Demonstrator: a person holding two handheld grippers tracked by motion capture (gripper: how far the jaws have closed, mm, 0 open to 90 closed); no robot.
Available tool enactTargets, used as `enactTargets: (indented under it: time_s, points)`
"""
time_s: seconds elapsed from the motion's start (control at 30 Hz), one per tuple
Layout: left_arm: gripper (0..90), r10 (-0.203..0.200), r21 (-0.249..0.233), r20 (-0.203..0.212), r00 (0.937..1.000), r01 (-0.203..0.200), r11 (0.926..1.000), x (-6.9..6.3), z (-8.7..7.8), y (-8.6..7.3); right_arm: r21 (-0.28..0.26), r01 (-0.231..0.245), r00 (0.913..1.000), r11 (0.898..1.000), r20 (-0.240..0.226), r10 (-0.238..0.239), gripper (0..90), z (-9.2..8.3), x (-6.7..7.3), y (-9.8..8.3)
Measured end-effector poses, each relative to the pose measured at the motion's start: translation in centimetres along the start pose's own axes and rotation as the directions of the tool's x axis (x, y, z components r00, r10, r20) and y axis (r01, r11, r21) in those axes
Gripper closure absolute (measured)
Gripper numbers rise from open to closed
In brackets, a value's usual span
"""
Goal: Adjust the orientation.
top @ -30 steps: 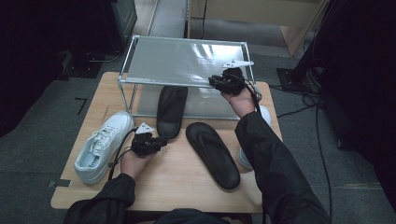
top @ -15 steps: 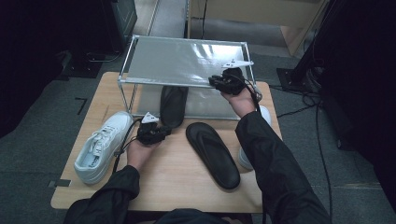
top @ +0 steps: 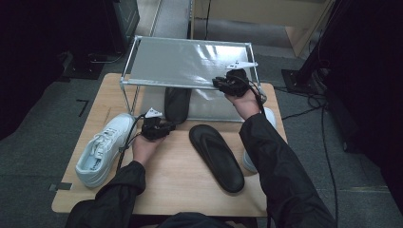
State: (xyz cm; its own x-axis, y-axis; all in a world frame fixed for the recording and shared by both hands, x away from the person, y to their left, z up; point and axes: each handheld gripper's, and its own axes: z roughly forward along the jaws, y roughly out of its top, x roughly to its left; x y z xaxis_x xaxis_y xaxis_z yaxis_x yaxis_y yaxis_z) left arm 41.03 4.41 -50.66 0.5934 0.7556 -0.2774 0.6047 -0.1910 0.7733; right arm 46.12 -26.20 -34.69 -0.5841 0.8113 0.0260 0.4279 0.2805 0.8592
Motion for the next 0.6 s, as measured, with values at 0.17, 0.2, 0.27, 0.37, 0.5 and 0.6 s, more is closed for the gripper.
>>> enactTargets:
  time_s: [0.17,0.2,0.27,0.37,0.5,0.6]
  points:
    - [72.5,0.001,-0.006,-0.007,1.0,-0.001,1.0,0.2,-0.1,0.1,-0.002,-0.003,1.0,1.0,-0.003,0.003,77.6,0.0,-0.1,0.0]
    - [71.6,0.002,-0.002,-0.01,1.0,-0.002,1.0,0.2,-0.1,0.1,-0.001,-0.004,1.0,1.0,-0.002,0.004,77.6,0.0,-0.1,0.0]
    - [70.5,0.002,0.009,-0.004,1.0,-0.002,1.0,0.1,-0.4,0.2,0.001,-0.006,1.0,1.0,-0.001,0.006,77.4,0.0,0.0,0.0]
    - [68.9,0.014,0.024,0.008,0.9999,-0.014,0.9996,-0.5,-1.0,0.3,-0.001,-0.008,1.0,1.0,-0.002,0.008,76.8,0.0,-0.1,0.0]
    - [66.8,0.035,0.041,0.023,0.9991,-0.036,0.9985,-1.2,-1.9,0.8,0.002,-0.01,0.9999,1.0,0.001,0.01,74.3,-0.1,-0.1,0.1]
    - [64.2,0.025,0.051,0.043,0.9988,-0.027,0.9984,-1.7,-2.7,1.1,0.003,-0.023,0.9997,1.0,-0.006,0.023,73.1,-0.1,-0.2,0.1]
